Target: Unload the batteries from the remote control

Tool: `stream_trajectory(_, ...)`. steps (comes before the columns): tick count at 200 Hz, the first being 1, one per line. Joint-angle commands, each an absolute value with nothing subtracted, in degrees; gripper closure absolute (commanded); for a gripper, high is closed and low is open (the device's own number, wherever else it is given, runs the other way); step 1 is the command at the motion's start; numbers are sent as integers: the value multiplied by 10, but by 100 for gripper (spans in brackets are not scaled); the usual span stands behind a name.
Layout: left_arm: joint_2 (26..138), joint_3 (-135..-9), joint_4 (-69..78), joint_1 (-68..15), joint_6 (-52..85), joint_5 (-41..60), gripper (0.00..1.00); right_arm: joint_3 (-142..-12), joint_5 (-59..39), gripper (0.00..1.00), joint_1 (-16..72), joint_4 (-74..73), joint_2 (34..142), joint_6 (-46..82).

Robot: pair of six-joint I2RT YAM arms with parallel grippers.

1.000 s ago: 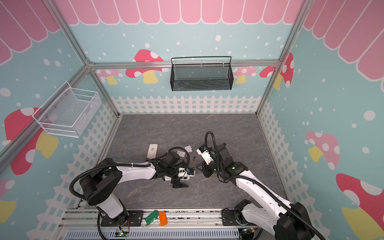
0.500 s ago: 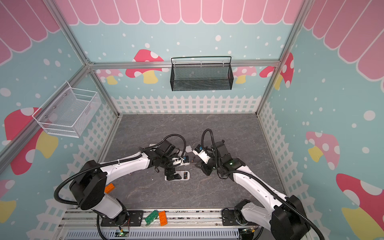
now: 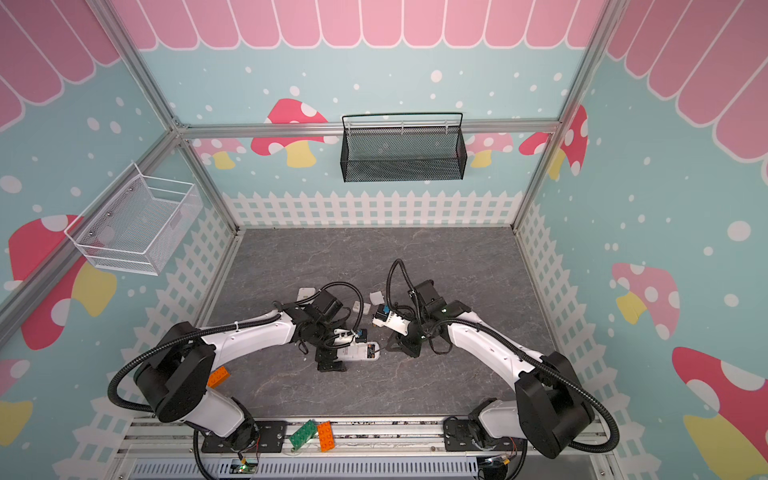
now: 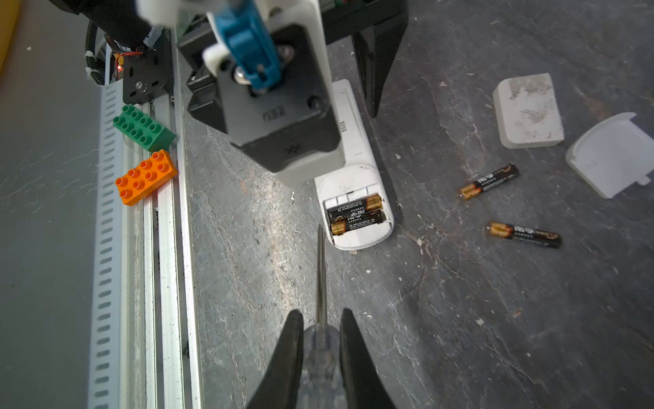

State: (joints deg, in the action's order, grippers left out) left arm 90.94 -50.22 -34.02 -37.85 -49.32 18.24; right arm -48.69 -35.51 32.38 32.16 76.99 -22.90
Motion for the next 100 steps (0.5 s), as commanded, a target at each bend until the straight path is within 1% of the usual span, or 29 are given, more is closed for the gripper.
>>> stream_trajectory(1, 922, -494, -337, -372, -520, 188, 8, -494, -384, 100, 331, 330, 783, -259)
stream_trajectory(33, 932, -492, -329, -365, -528, 194, 18, -494, -382, 100, 333, 308, 799, -237)
stream_trajectory(55, 935, -496, -326, -358, -525, 198, 25, -494, -361, 100, 333, 297, 809, -219)
stream_trajectory(100, 939, -492, -314, -358, -523, 196, 36, -499, -318, 100, 333, 296, 817, -222)
